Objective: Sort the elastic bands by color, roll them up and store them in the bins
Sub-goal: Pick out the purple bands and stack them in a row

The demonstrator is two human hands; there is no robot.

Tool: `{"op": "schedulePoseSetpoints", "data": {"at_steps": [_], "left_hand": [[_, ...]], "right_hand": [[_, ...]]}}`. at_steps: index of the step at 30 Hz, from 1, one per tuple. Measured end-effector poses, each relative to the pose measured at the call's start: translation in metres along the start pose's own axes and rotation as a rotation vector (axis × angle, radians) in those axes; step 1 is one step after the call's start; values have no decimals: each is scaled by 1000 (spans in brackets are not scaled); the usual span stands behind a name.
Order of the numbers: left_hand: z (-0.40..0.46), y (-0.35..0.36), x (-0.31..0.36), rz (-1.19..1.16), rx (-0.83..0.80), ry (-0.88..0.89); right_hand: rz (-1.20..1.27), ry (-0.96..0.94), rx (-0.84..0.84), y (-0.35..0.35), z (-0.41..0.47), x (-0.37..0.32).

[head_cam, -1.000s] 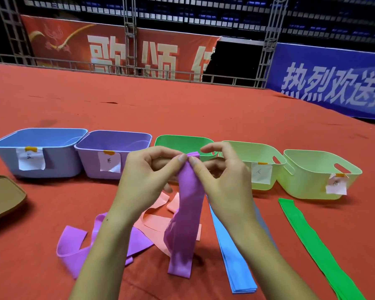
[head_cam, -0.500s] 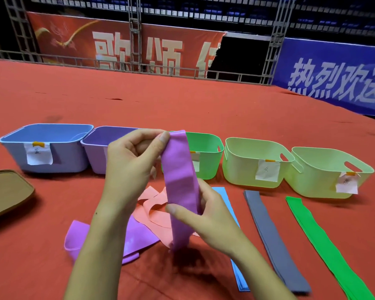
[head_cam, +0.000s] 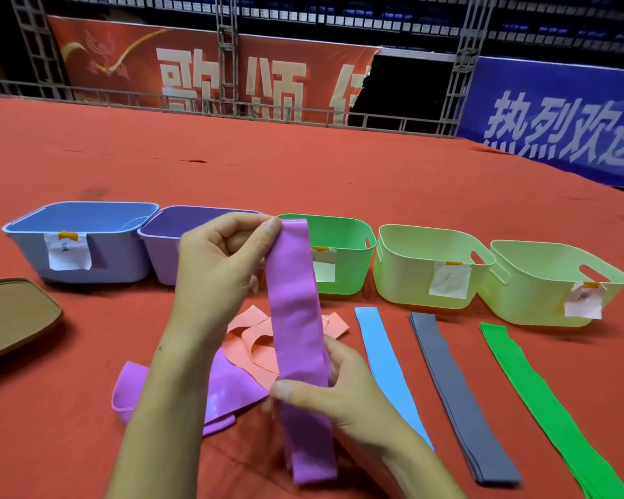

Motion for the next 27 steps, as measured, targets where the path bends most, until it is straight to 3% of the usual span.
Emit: {"op": "schedulePoseSetpoints", "data": {"at_steps": [5, 9, 13, 16, 23, 27], "left_hand": [[-1, 2, 2, 48, 6, 44], [0, 0, 3, 62, 22, 77], [2, 0, -3, 96, 5, 71], [4, -1, -10, 124, -8, 41], [9, -7, -13, 50, -10, -2], [10, -10, -12, 31, -2, 1]], "right_hand": [[20, 98, -18, 8, -3, 12], [-69, 12, 23, 3, -1, 15], [-47, 90, 17, 3, -4, 25], [-196, 5, 80, -3, -3, 27], [-346, 49, -103, -7, -19, 29], [-359, -34, -62, -16, -18, 28]]}}
Point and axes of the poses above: each hand's wrist, its own z-axis towards the middle knuckle, its own y-axis out of the palm, x = y × z, the point moved 9 cm from there along z, towards the middle knuckle, and after that the axes turned 14 degrees about x, right-handed, at the moved point
